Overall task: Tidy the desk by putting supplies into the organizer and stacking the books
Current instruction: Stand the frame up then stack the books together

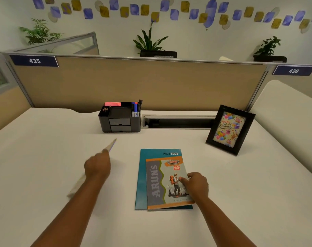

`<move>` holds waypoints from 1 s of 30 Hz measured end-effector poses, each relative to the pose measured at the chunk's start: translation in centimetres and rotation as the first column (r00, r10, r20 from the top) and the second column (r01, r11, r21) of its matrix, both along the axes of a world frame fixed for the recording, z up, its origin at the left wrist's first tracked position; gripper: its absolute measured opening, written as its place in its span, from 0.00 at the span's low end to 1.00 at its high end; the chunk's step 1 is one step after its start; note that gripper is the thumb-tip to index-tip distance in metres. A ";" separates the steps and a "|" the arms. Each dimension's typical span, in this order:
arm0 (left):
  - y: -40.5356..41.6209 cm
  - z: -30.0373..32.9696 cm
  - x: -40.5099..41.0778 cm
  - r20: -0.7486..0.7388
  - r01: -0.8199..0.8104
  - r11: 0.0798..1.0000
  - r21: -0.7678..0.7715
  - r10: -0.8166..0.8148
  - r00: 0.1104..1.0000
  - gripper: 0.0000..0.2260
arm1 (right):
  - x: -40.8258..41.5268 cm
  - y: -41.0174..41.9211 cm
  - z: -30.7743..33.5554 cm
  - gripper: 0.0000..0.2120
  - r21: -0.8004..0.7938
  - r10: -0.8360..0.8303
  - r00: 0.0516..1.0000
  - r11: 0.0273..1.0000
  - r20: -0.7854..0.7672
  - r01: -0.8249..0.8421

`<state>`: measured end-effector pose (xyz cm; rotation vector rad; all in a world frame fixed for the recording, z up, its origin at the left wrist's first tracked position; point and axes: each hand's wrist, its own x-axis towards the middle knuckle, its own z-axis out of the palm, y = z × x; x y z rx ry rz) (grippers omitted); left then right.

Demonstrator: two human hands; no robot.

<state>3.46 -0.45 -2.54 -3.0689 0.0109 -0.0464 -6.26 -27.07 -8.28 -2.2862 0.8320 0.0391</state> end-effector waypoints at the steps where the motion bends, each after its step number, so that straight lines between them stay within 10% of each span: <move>1: -0.1 1.5 0.2 0.034 -0.027 0.996 -0.085 0.030 0.999 0.12 | -0.1 0.0 0.3 0.16 -0.065 0.017 0.999 0.998 -0.033 -0.019; 5: 0.0 4.8 1.0 0.098 -0.045 0.784 -0.619 0.134 0.986 0.10 | 0.1 0.3 1.6 0.18 -0.138 0.001 0.994 0.990 0.105 0.013; 8: -1.3 5.4 0.8 -0.022 -0.047 0.290 -0.956 0.089 0.996 0.08 | 1.0 0.8 3.3 0.13 0.184 0.067 0.962 0.976 0.265 -0.118; 11: -3.9 4.2 -0.4 -0.200 -0.200 -0.053 -0.978 -0.007 0.980 0.06 | 1.3 1.7 4.9 0.12 0.721 0.026 0.964 0.658 0.265 -0.216; 14: -6.3 1.8 -1.4 -0.274 -0.290 -0.178 -0.940 -0.106 0.956 0.07 | 1.4 1.6 4.9 0.13 0.784 0.004 0.966 0.584 0.258 -0.211; 19: -8.2 -0.6 -2.6 -0.397 -0.423 -0.040 -0.905 -0.280 0.874 0.10 | 0.8 -0.4 3.8 0.10 0.757 -0.122 0.978 0.652 0.168 -0.049; 23: -9.0 -2.9 -2.7 -0.479 -0.452 0.238 -0.860 -0.069 0.875 0.17 | 0.0 -1.8 2.3 0.12 0.701 -0.120 0.986 0.713 0.112 0.007; 26: -9.5 -4.1 -3.1 -0.478 -0.461 0.423 -0.780 0.073 0.875 0.23 | -0.1 -2.0 0.8 0.13 0.481 -0.107 0.991 0.875 0.083 0.054; 30: -10.1 -5.2 -3.1 -0.528 -0.515 0.412 -0.751 0.094 0.844 0.25 | -0.4 -1.0 0.7 0.12 0.143 0.006 1.000 0.990 -0.023 -0.003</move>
